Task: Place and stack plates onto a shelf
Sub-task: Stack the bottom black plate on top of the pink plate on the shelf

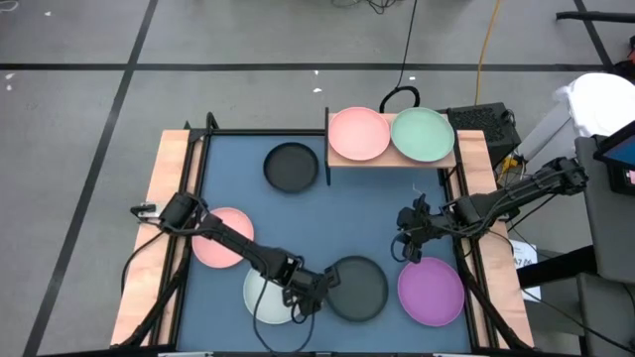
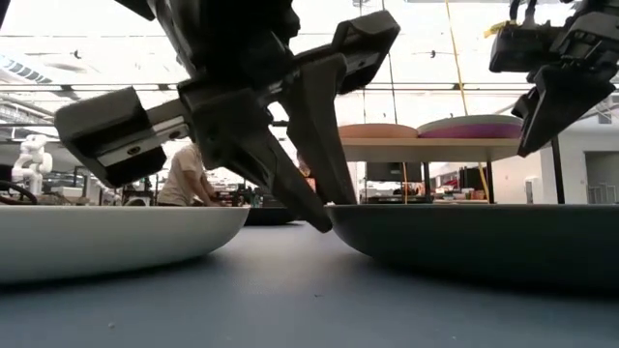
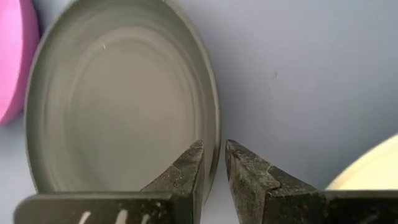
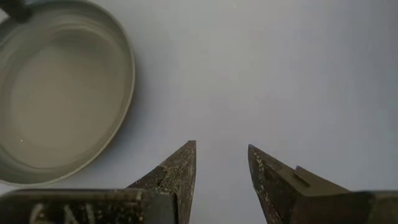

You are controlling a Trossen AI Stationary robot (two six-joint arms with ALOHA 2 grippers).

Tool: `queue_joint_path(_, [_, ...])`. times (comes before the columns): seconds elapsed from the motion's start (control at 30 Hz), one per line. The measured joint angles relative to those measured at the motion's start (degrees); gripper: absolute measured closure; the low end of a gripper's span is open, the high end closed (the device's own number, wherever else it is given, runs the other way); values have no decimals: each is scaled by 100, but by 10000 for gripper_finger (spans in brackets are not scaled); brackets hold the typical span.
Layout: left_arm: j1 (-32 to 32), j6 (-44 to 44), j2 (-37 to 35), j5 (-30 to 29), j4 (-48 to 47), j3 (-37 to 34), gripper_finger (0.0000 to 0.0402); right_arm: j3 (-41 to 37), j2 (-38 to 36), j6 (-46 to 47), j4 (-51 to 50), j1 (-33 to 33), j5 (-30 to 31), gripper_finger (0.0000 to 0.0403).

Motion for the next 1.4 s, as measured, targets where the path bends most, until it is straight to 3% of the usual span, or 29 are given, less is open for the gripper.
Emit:
queue_joint_path(0.23, [82, 182, 72, -4, -176, -9, 335, 0, -1, -10, 21, 0, -2, 275])
queue_joint_path(0.43, [97, 245, 126, -11, -30, 6, 388, 0, -2, -10, 55, 0, -4, 276])
queue_joint_path(0.67, [98, 191, 45, -28, -33, -4, 390, 0, -31, -121, 27, 0, 105, 275])
queue_joint_path(1.0, [225, 115, -708, -39, -282, -7, 391, 2, -532, -145, -113, 0, 299, 275])
queue_joint_path(1.4, [769, 138, -1670, -100, -819, -7, 391, 6, -570, -97, -285, 0, 308, 275])
